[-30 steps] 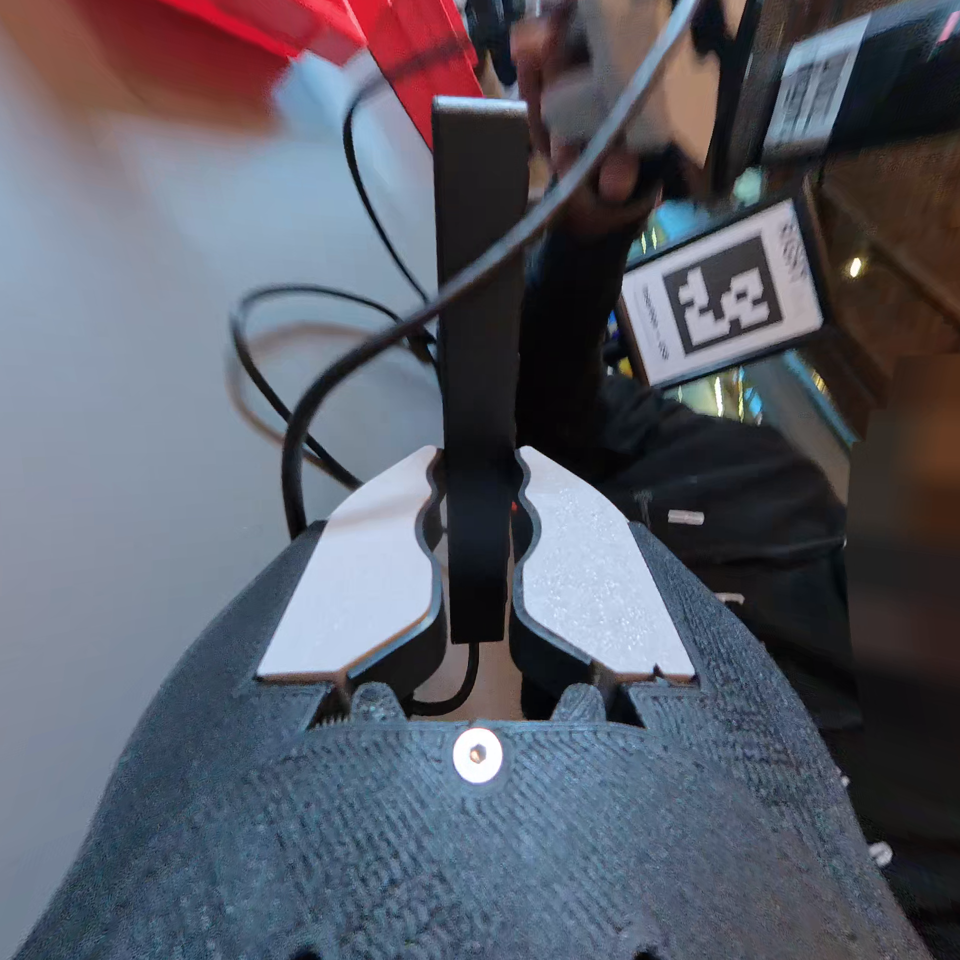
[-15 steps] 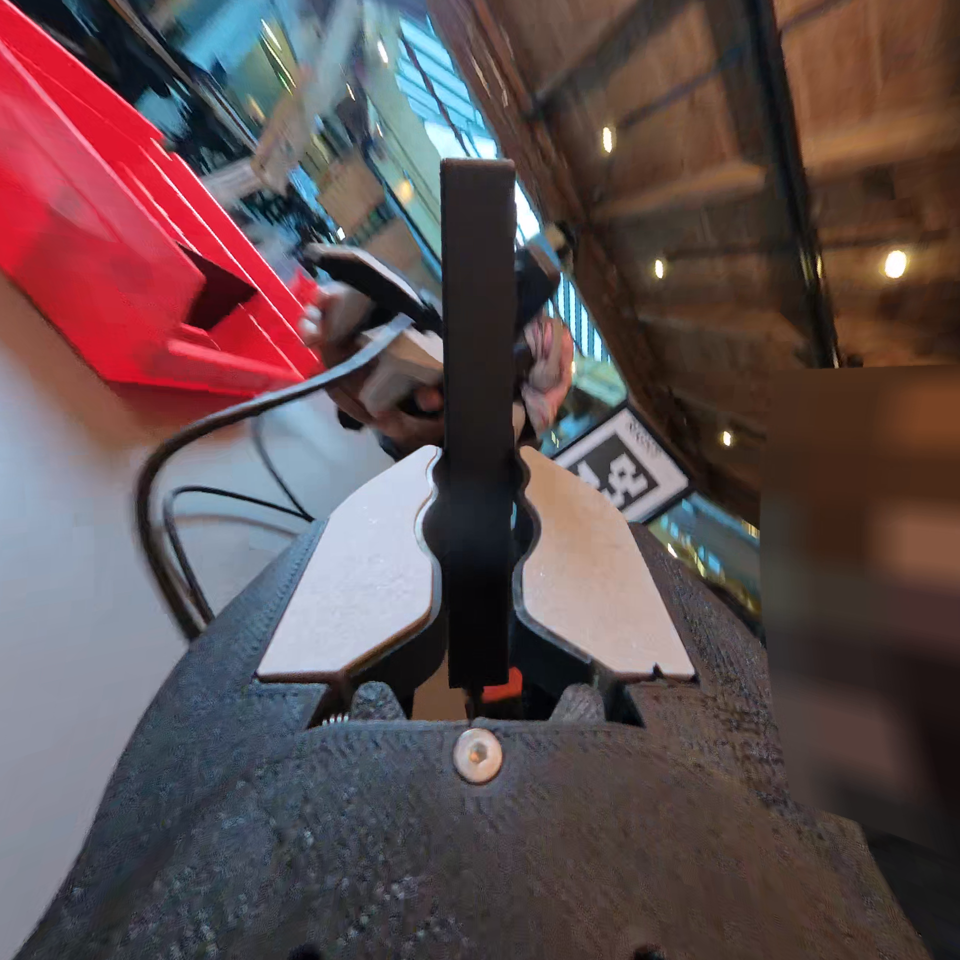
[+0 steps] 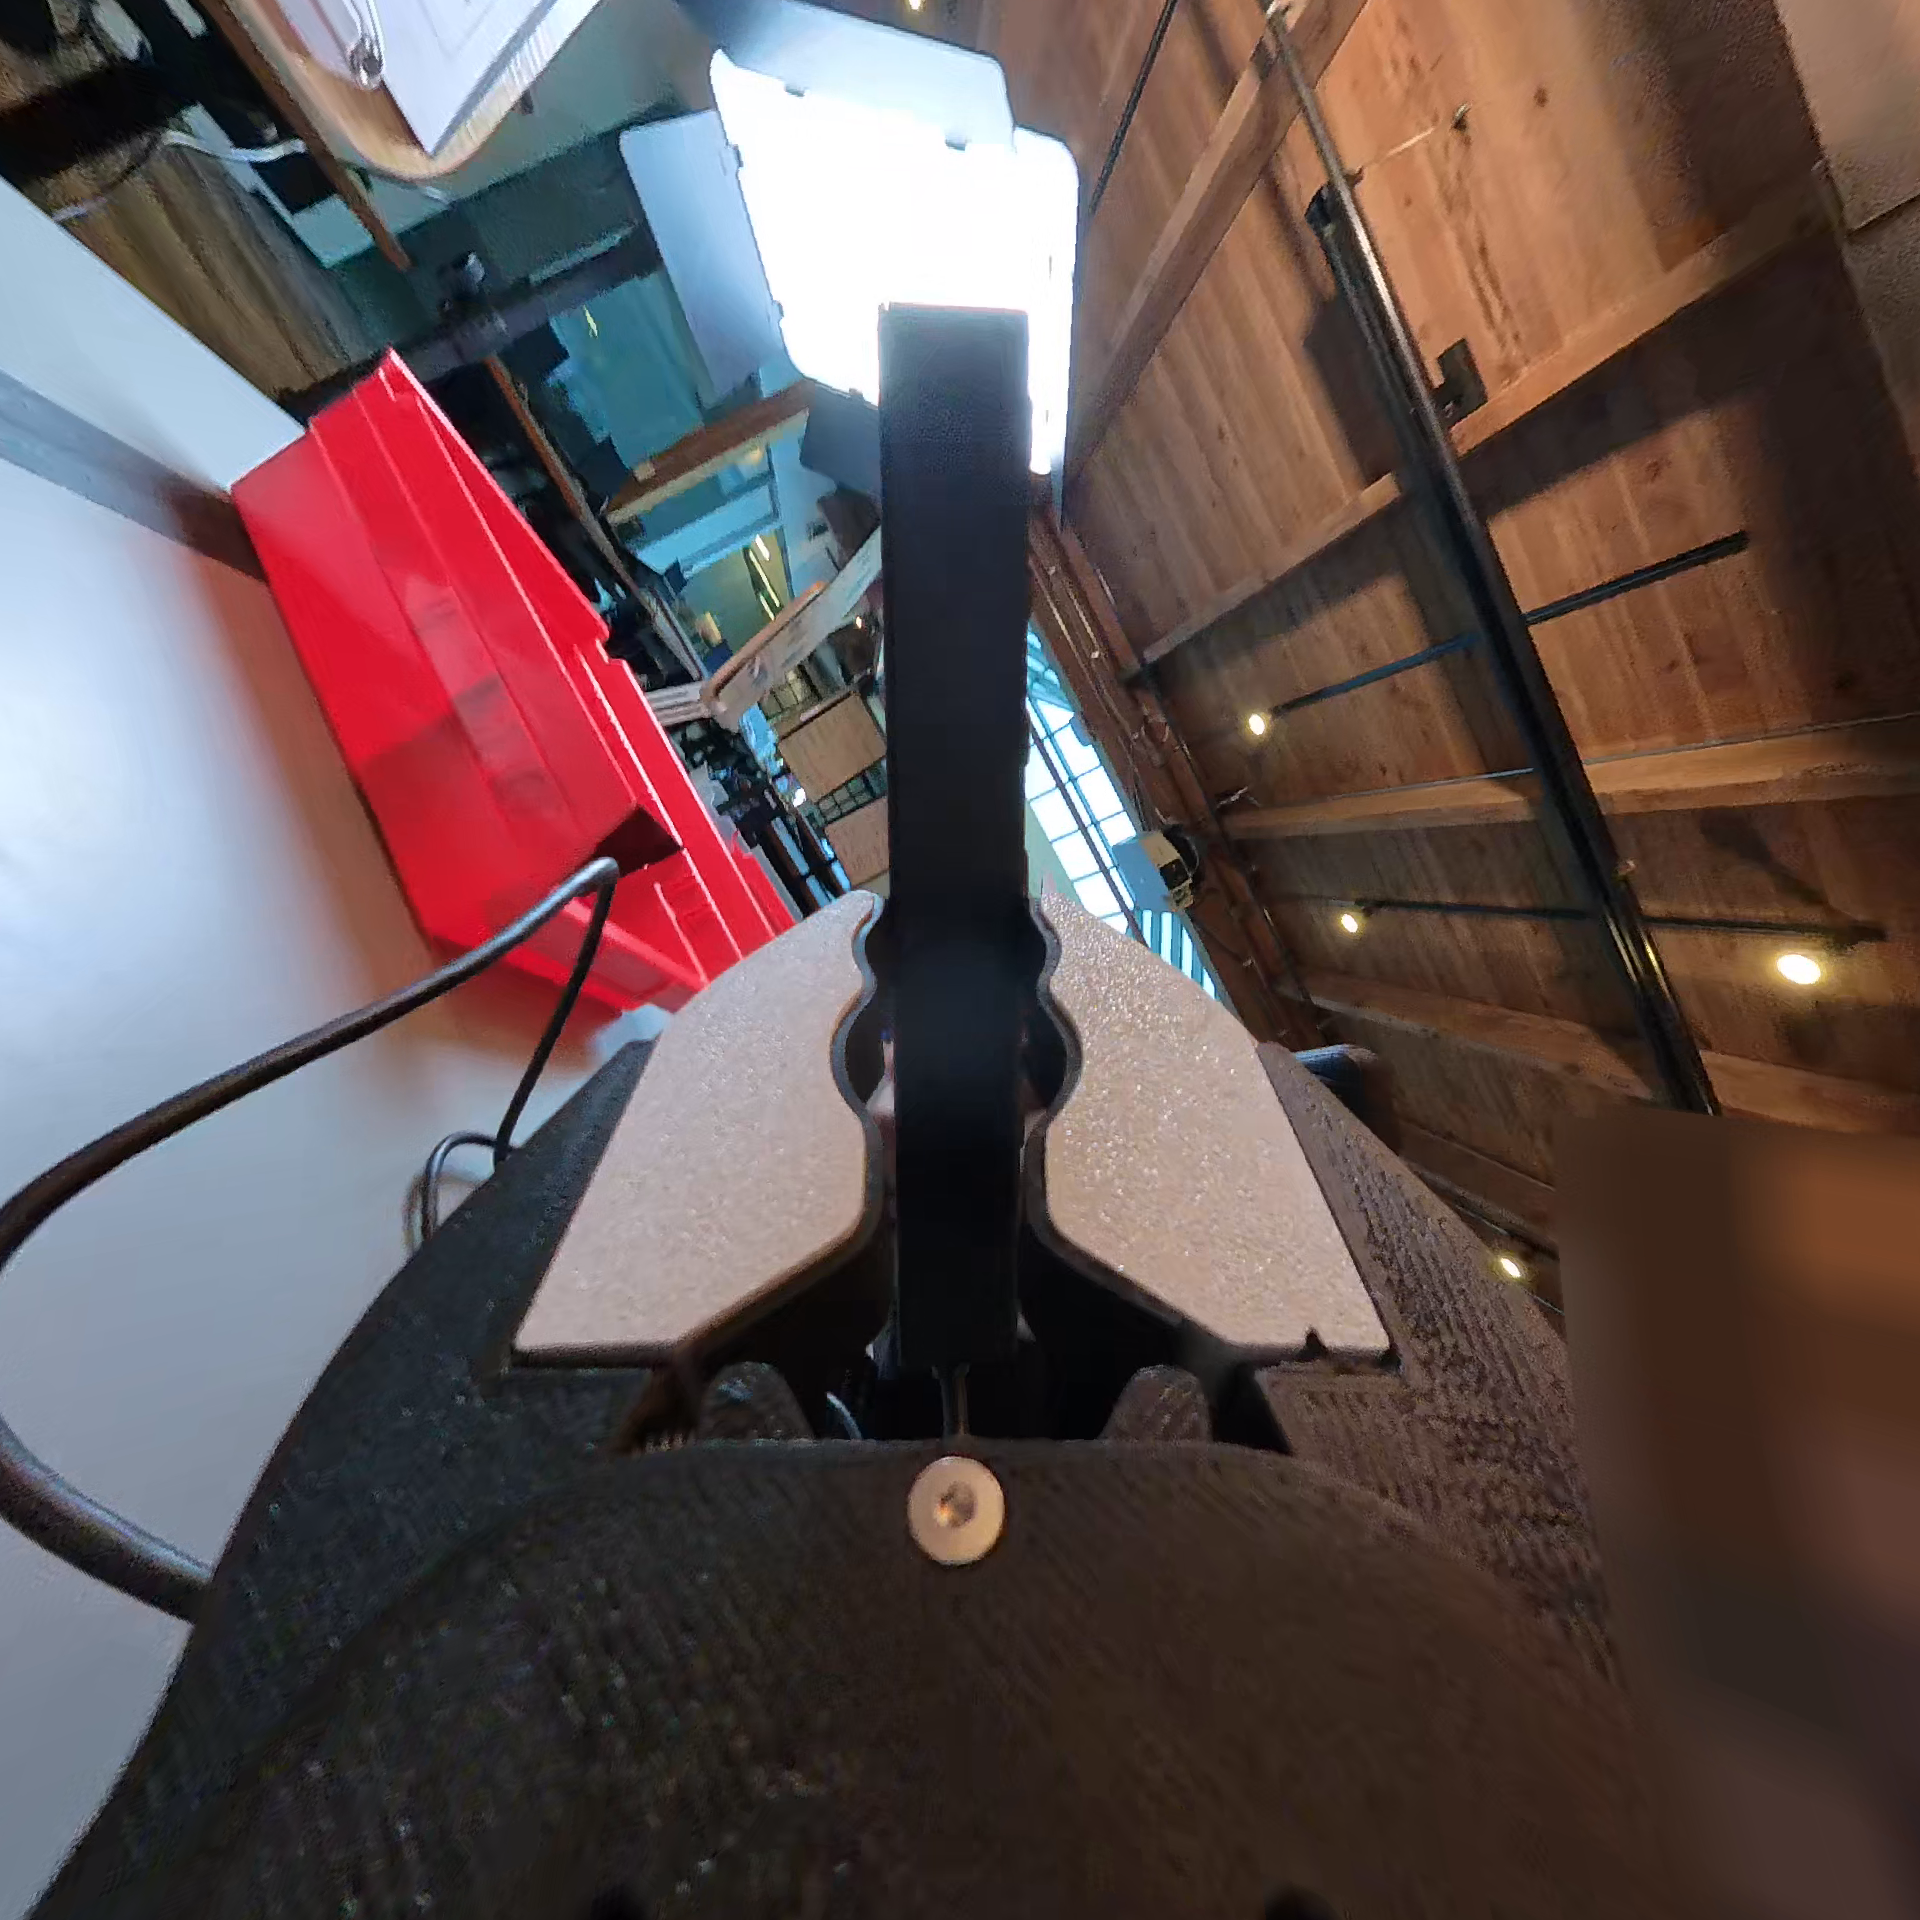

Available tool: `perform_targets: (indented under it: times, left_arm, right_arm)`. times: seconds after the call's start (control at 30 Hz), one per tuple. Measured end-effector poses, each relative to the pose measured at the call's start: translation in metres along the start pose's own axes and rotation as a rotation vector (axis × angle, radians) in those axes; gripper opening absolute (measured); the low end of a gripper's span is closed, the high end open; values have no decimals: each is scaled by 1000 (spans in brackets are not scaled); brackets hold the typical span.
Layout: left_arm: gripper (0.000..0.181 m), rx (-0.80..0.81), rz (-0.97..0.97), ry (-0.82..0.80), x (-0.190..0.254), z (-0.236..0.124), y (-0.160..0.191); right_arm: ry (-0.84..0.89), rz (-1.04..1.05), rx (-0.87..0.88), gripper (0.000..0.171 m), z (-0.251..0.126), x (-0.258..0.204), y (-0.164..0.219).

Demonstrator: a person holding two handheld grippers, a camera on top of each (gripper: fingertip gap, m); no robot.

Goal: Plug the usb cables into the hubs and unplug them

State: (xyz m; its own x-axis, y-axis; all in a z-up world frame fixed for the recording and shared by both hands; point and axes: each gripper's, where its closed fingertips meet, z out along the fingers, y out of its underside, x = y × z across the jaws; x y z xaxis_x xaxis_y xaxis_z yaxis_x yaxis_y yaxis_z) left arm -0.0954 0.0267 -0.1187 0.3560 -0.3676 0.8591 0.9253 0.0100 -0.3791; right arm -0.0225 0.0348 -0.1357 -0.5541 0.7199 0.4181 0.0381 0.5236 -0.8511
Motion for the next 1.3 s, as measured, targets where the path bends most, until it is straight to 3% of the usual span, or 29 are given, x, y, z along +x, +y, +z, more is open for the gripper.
perform_targets:
  times: [0.17,0.3,0.37,0.47,0.57,0.7,0.87,0.9,1.0,1.1,1.2,1.3]
  left_arm:
    - [24,165,105,6,13,1,-3]
    - [24,236,201,-38,15,1,0]
    - [24,148,250,-63,16,4,3]
    - [27,-123,309,-32,23,7,17]
    - [36,-361,640,-220,14,-11,17]
    - [54,-436,1315,-552,20,-30,-6]
    - [86,-784,1653,-615,1,-17,48]
    - [93,-900,1658,-615,-14,-18,64]
    - [68,-1165,1536,-481,-52,-26,119]
    - [59,-1104,1538,-463,-62,-21,123]
    - [58,-973,1333,-350,-37,-20,107]
    - [57,-832,1123,-196,-7,-20,91]
  right_arm:
    - [128,440,23,84,41,-5,8]
    - [183,394,62,65,48,-2,9]
    - [124,354,48,63,41,3,8]
    - [-9,295,16,63,15,13,6]
    - [-115,343,-18,63,-18,29,11]
    - [-334,336,-146,63,-40,22,30]
    - [-634,228,-436,63,-47,-20,49]
    - [-693,195,-484,63,-49,-30,51]
    - [-821,152,-533,63,-50,-48,40]
    - [-812,143,-489,63,-43,-39,28]
    - [-690,267,-95,62,-41,-3,-17]
    - [-499,459,333,63,-70,62,-47]
